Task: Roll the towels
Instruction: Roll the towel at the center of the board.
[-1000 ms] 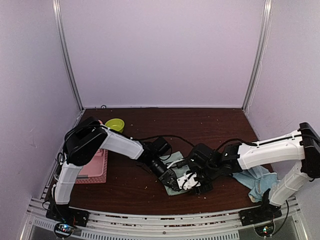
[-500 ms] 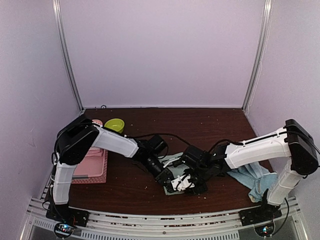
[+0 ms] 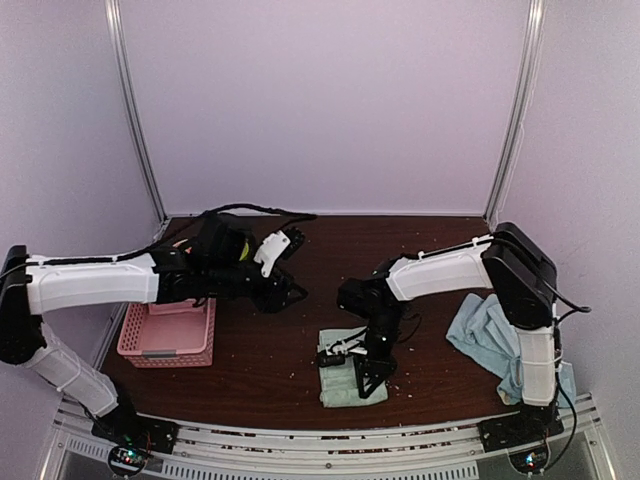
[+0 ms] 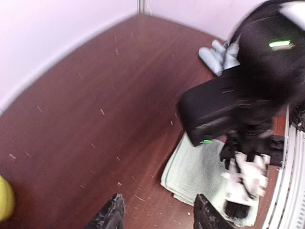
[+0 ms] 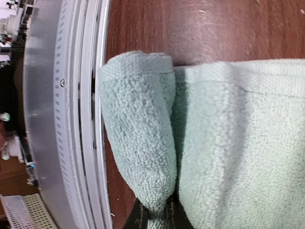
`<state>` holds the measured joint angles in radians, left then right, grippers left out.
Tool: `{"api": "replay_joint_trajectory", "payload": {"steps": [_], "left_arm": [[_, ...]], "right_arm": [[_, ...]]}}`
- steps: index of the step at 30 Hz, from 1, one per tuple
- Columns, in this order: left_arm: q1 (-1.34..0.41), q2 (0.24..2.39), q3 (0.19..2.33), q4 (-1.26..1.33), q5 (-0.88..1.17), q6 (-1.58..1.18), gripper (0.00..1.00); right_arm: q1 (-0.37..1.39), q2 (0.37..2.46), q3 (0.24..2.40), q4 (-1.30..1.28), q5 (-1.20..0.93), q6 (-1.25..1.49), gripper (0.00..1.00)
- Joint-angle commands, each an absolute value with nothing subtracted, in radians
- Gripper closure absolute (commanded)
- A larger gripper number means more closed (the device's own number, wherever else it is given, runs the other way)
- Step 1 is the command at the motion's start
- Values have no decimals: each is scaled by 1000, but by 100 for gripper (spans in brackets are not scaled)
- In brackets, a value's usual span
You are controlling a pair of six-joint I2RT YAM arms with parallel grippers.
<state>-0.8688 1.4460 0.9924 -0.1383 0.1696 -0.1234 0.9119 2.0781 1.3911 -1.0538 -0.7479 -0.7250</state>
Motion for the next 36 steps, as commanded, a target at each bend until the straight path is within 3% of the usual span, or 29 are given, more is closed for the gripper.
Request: {"api": "replay_joint_trajectory", "payload": {"steps": [1, 4, 11, 16, 23, 32, 33, 36], "left_arm": [[-1004, 1270, 928, 34, 18, 43, 49], [-1148, 1287, 983, -20, -33, 160, 47], [-1311, 1564, 1115, -240, 17, 287, 46], [-1361, 1777, 1200, -348, -7, 346, 47], [-1365, 1886, 1210, -301, -6, 347, 47], [-1365, 1962, 1233, -277, 17, 332, 68], [-1365, 1970, 1233, -277, 16, 327, 70], [-1365, 1992, 1235, -281, 5, 316, 81]], "right_arm": [[847, 2186, 1446, -1236, -846, -749, 97], [826, 2226, 1448, -1235, -858, -744, 97], [804, 2268, 1435, -1213, -885, -736, 96], [796, 2287, 1430, -1202, -899, -738, 96], [795, 2301, 1417, -1184, -906, -737, 96], [781, 2272, 1456, -1231, -996, -794, 95], [771, 2263, 1468, -1276, -1035, -839, 93], [738, 2196, 1485, -1357, -1063, -911, 74]]}}
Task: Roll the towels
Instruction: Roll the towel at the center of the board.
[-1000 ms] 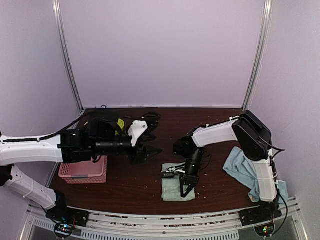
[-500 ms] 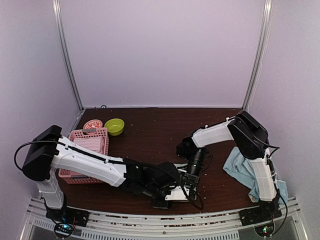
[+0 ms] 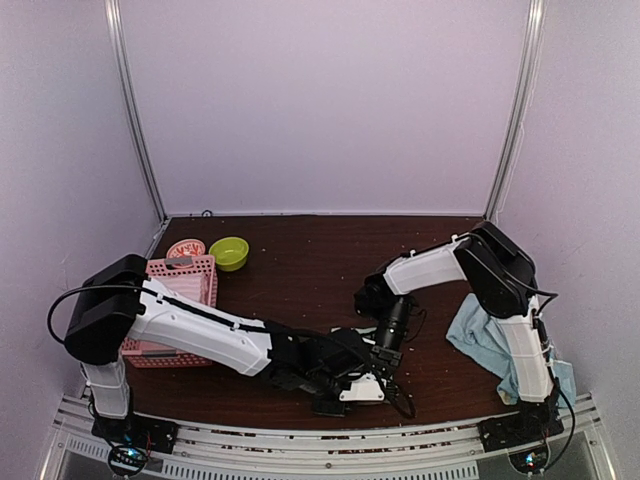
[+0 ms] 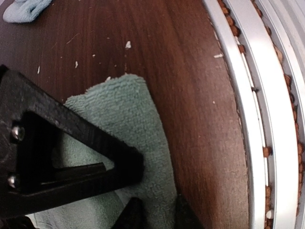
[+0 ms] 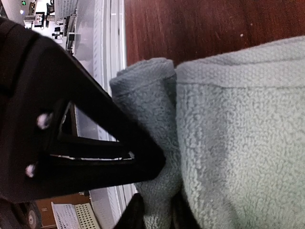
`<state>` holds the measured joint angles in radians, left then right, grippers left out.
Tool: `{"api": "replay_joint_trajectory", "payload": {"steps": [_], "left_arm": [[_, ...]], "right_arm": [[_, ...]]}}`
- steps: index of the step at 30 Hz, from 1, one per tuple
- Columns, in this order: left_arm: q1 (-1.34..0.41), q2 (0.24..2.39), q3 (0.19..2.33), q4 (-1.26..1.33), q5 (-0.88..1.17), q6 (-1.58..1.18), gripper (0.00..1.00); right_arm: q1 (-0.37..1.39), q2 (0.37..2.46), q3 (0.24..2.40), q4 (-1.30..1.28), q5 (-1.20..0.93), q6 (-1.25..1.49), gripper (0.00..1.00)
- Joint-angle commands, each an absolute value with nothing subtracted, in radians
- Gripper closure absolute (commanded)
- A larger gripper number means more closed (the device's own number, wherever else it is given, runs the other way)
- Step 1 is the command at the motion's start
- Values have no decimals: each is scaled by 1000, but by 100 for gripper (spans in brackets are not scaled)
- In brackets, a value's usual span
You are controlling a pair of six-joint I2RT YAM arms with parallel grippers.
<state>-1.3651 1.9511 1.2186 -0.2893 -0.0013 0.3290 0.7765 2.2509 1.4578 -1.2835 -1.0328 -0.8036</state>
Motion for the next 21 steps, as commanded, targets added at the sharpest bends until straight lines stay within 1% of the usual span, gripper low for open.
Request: {"api": "replay_joint_trajectory", "payload": {"steps": [1, 2, 3, 5, 7, 8, 11, 12, 15, 21], "left_arm": [[-1365, 2000, 1240, -288, 0, 313, 85], [-1365, 2007, 1245, -294, 0, 310, 89], [-1365, 2010, 1250, -303, 2, 310, 92], [-1364, 2007, 1261, -318, 7, 308, 97], [-1364, 2003, 1279, -346, 2, 303, 98], [-1364, 1999, 1290, -365, 2, 300, 99], [-1361, 1976, 1305, -397, 10, 281, 100], [-1359, 1966, 1304, -399, 19, 274, 100], [-1344, 1947, 1305, -396, 45, 256, 100], [-1301, 1945, 1306, -384, 128, 231, 100]], "right_arm": [[727, 2160, 1480, -1358, -1056, -916, 69], [713, 2125, 1474, -1359, -1049, -918, 59], [695, 2089, 1470, -1357, -1040, -917, 55], [655, 2034, 1468, -1350, -1017, -896, 55], [617, 2008, 1462, -1281, -972, -789, 59], [605, 1998, 1448, -1210, -930, -690, 62], [607, 1977, 1376, -994, -736, -488, 67], [614, 1987, 1368, -954, -695, -465, 69], [639, 2051, 1419, -949, -642, -461, 72], [664, 2156, 1552, -883, -527, -384, 74]]}}
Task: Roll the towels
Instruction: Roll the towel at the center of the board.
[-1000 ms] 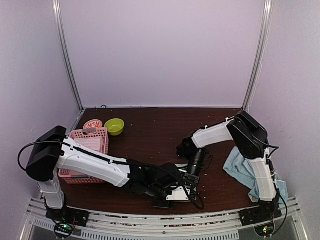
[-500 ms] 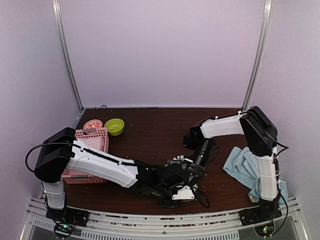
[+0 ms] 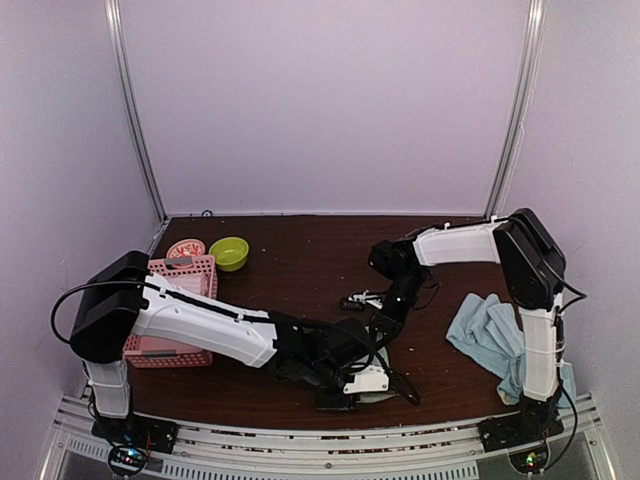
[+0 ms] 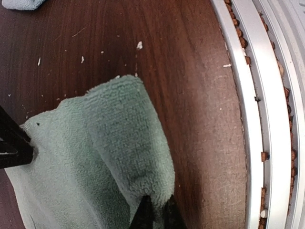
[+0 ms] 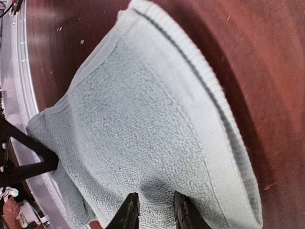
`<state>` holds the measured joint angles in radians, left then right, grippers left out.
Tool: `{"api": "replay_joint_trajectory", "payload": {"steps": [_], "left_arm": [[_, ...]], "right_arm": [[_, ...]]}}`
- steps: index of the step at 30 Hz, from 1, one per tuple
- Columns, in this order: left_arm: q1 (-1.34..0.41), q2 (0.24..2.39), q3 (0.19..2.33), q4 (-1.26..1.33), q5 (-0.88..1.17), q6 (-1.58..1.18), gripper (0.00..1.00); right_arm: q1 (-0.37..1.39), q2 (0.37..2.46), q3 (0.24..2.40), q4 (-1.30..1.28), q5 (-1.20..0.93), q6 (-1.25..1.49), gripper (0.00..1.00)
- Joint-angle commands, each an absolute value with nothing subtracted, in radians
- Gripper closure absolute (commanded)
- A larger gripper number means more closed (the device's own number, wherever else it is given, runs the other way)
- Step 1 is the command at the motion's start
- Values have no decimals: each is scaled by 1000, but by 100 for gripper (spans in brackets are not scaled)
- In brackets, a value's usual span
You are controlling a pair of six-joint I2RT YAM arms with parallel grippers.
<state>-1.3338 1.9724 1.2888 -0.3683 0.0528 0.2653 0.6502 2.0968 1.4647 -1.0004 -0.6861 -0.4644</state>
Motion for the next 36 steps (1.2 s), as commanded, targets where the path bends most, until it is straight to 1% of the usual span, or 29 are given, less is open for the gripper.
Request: {"api": "replay_joint_trajectory", "payload": {"steps": [1, 4, 6, 10, 13, 14, 15, 16, 17, 18, 19, 21, 23, 25, 28, 32, 36], "left_arm": [[-1289, 1945, 1303, -378, 148, 225, 100], [-1227, 1956, 1292, -356, 241, 197, 100], [-1181, 1971, 1292, -340, 307, 181, 100], [-1098, 2023, 1334, -337, 491, 145, 100], [-1047, 2062, 1356, -329, 614, 105, 100], [-1032, 2072, 1355, -316, 652, 86, 100], [-1017, 2084, 1353, -304, 698, 65, 100], [-1001, 2101, 1355, -295, 741, 47, 100], [-986, 2121, 1359, -293, 784, 30, 100], [-971, 2142, 1360, -285, 823, 11, 100], [-960, 2163, 1363, -278, 855, -3, 100], [-940, 2206, 1367, -266, 904, -35, 100], [-923, 2237, 1374, -260, 938, -69, 100], [-913, 2261, 1382, -261, 972, -90, 100], [-908, 2271, 1391, -263, 982, -99, 100], [-905, 2280, 1405, -289, 968, -98, 100], [-906, 2286, 1409, -313, 958, -93, 100]], "right_arm": [[664, 2172, 1581, -880, -517, -378, 73], [658, 2197, 1678, -922, -528, -387, 72], [641, 2169, 1753, -982, -557, -412, 70], [570, 2012, 1820, -1058, -616, -457, 63], [500, 1863, 1844, -1067, -624, -448, 62], [482, 1802, 1841, -1062, -635, -453, 63], [468, 1716, 1807, -1036, -682, -480, 63], [467, 1620, 1729, -1018, -762, -528, 58], [475, 1516, 1633, -936, -822, -544, 49], [499, 1425, 1532, -880, -846, -551, 43], [534, 1352, 1459, -865, -841, -578, 40], [626, 1308, 1399, -954, -817, -678, 39], [721, 1325, 1378, -1060, -774, -743, 41], [798, 1327, 1315, -1056, -714, -766, 44], [893, 1317, 1178, -928, -543, -708, 45], [952, 1338, 1007, -680, -297, -642, 45], [969, 1416, 938, -515, -212, -653, 43]]}}
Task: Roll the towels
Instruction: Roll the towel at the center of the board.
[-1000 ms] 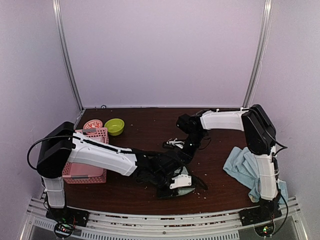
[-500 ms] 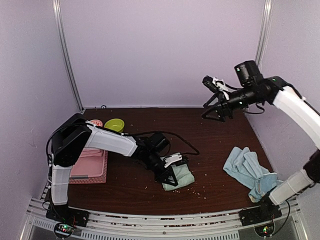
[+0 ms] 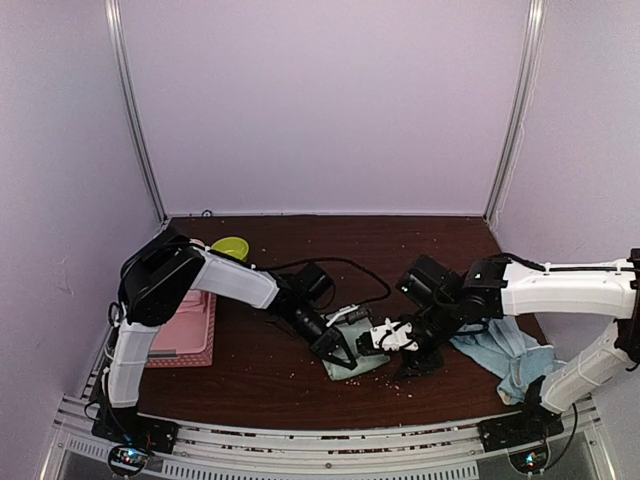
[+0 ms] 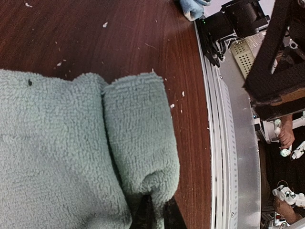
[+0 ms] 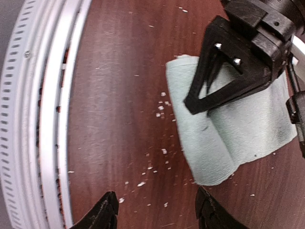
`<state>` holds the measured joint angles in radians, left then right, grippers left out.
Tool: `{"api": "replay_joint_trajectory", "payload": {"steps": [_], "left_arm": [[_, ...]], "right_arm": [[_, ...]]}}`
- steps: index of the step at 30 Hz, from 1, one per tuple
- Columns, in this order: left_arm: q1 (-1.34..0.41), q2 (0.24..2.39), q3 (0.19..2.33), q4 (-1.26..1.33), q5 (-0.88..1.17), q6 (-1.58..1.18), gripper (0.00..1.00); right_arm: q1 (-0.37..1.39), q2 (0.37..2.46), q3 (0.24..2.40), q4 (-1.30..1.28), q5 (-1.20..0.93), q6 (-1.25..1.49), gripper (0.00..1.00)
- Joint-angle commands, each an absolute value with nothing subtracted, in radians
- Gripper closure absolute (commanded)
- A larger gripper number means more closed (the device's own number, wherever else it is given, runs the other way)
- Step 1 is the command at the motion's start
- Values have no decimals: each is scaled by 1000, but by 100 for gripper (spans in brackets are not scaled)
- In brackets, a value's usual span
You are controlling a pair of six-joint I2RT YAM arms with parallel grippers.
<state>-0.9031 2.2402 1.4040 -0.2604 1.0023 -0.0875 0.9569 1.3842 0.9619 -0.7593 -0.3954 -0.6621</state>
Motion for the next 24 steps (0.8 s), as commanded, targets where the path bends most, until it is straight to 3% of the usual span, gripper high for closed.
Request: {"api": "replay_joint_trajectory", "payload": {"steps": [1, 12, 16, 20, 22, 24], "left_arm": [[-905, 2286, 1410, -316, 955, -95, 100], [-905, 2298, 1429, -338, 945, -82, 100], [-905, 2290, 1435, -366, 927, -62, 100], [-901, 2204, 1409, -368, 867, -50, 82], [-896, 2115, 1376, -361, 700, -59, 66], [-890, 1988, 1301, -310, 571, -73, 57]], "right_arm": [[975, 1437, 931, -494, -202, -661, 43], [1002, 1642, 906, -417, -224, -781, 47], [1003, 1678, 881, -395, -172, -817, 61], [1001, 1721, 883, -417, -165, -829, 84], [1002, 1738, 914, -480, -209, -829, 88], [1000, 1744, 959, -561, -273, -813, 91]]}}
